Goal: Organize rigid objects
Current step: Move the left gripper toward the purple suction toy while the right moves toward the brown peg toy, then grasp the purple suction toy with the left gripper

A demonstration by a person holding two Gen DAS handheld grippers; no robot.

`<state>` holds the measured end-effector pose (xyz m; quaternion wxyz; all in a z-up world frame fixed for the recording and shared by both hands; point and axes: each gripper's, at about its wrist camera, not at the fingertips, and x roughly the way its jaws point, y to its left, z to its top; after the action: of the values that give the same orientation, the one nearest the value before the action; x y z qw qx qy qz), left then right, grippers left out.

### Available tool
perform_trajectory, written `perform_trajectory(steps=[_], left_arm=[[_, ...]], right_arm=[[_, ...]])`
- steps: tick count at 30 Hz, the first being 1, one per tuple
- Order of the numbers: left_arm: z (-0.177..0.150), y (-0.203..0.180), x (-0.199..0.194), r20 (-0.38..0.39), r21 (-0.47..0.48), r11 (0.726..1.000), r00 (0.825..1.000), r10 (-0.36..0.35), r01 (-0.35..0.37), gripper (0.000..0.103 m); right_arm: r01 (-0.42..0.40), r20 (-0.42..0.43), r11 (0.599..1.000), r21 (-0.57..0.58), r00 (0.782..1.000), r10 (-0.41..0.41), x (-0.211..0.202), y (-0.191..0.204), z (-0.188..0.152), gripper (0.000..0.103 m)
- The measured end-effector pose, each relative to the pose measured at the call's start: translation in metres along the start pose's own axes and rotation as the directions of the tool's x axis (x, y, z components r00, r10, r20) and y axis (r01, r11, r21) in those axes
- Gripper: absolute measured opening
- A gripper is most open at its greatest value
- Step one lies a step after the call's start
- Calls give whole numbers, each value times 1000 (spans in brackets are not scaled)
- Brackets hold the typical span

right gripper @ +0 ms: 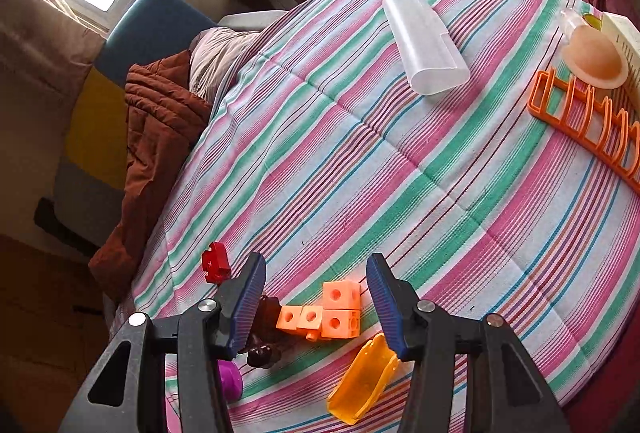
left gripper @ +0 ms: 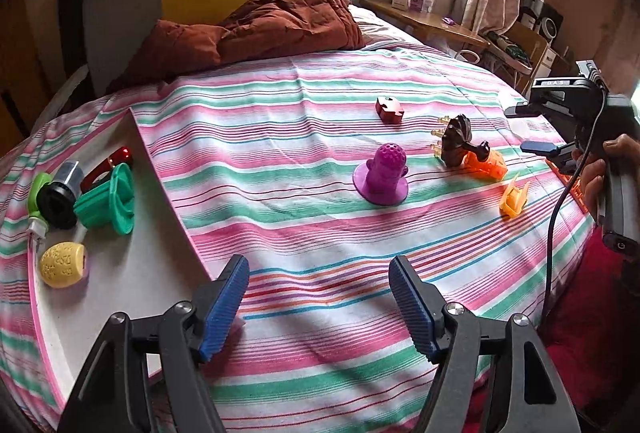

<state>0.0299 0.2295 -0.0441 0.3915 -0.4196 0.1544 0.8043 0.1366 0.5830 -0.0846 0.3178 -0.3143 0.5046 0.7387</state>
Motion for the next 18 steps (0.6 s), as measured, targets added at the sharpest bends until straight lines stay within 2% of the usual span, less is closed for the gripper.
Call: perform_trajectory(steps=[10,18], left_arm=[[14,-21,31,-16,16,999,999,-31,31,73],[20,-28,49,-35,37,999,999,-24,25,74]], right_arm=[[-11,2,1000,11,1000,11,-3,-2,0,54],[-3,19,999,47,1000,2,-8,-9,1,54]])
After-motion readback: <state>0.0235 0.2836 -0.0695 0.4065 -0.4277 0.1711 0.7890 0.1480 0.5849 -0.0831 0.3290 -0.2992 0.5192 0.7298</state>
